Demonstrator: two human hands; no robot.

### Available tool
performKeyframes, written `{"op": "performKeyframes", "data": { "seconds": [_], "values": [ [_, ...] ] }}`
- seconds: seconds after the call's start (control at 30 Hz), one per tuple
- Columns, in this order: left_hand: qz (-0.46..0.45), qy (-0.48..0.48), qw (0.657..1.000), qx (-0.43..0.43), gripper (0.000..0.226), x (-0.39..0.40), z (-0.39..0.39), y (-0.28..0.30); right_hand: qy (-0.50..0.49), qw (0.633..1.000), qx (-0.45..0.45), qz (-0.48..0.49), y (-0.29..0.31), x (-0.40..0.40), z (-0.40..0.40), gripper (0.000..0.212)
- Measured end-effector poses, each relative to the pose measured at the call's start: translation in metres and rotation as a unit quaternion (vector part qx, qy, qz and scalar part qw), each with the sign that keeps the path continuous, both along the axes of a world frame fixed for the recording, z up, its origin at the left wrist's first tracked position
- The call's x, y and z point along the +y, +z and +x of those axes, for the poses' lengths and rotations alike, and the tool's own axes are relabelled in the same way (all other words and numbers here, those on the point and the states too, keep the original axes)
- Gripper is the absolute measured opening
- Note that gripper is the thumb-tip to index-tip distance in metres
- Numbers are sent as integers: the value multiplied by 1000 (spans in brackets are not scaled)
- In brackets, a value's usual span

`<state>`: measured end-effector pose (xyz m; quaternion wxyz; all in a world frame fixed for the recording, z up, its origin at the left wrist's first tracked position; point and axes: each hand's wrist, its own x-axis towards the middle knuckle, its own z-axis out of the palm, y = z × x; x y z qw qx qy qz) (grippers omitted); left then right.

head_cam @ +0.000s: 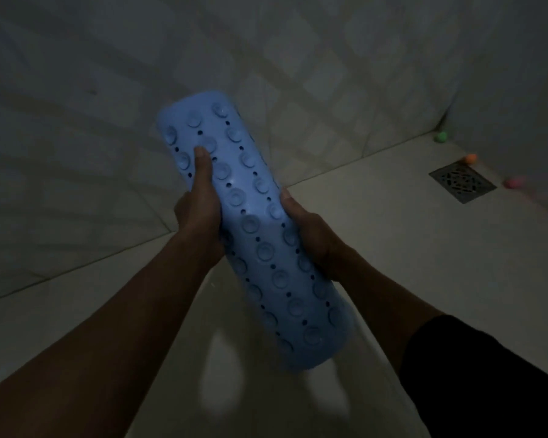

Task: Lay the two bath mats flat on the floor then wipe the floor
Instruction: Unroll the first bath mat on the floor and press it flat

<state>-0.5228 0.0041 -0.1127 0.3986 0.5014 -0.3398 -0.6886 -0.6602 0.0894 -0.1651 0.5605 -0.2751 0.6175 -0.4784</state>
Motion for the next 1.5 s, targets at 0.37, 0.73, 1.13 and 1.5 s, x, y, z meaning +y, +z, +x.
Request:
{"op": "performKeyframes", "data": {
  "seconds": [0.37, 0.73, 1.13, 1.5],
  "values": [
    [-87, 2, 985, -149, 69, 32, 26, -70, 26, 999, -14, 45, -49, -1, 19, 106],
    [41, 1, 991, -124, 67, 117, -97, -95, -23, 985, 169, 25, -47, 76, -97, 53],
    [19, -19, 987, -161, 41, 113, -170, -159, -3, 971, 222, 90, -98, 75, -146, 62],
    [-34, -29, 947, -319, 51, 118, -140, -175, 20, 933, 346, 98, -112, 69, -114, 49]
  ]
}}
